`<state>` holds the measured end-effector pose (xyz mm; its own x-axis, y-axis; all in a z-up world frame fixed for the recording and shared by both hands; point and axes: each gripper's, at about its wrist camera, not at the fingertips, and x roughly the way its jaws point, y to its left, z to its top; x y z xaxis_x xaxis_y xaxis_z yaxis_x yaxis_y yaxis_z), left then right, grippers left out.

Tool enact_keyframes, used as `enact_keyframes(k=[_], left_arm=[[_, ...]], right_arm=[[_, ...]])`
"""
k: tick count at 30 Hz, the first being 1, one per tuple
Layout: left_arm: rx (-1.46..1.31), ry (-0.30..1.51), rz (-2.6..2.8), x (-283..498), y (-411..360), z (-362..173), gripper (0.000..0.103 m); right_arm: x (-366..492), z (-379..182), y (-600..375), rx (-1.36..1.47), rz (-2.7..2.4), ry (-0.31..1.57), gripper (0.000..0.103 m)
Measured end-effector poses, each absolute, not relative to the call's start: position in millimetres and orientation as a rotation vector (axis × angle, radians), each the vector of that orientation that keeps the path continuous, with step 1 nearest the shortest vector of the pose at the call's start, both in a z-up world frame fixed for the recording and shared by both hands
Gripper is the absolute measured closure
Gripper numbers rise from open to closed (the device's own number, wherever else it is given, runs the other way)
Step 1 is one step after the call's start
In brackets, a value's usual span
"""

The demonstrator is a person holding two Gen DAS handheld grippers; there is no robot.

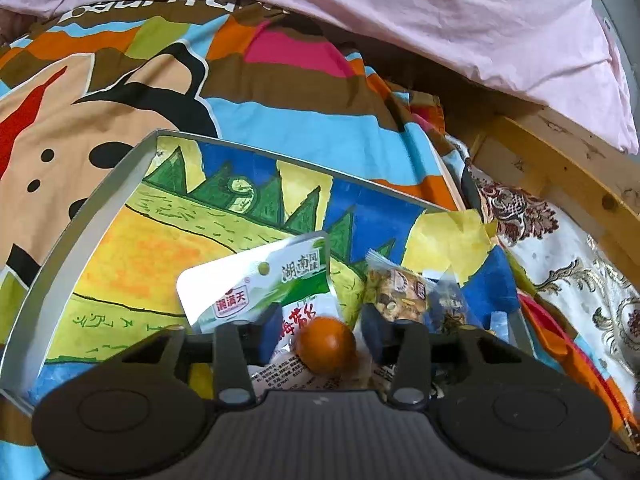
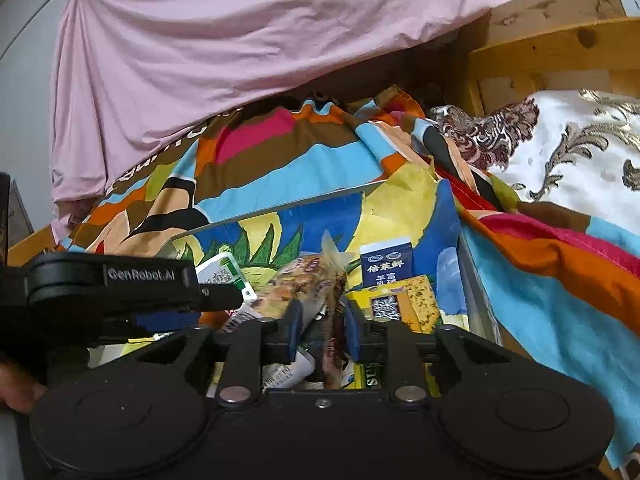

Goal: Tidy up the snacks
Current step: 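Lower both held snacks into the tray and open both tools, then lift both tools up away from the tray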

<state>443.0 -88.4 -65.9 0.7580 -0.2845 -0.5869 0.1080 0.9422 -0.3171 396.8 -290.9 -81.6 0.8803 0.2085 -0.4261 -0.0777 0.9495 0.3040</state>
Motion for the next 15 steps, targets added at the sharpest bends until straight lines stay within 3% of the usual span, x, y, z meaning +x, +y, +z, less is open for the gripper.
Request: enact_keyframes(k=[6,8,15], left_arm=[[-0.319,0.654,-0.212,432,-78,-55,0.034],[-0.327,0.634,-0.202,424,-73,-48,0.028],[-0.335,0.551,-0.169,387,-53,-15,0.008]], right_arm=[[388,-67,-287,0.216,0.152,0.439,0.056],[383,-59,-289,0.202,0.157,0.419,0.045],[351,-25,-296,0.196,0.148,0.349,0.02]])
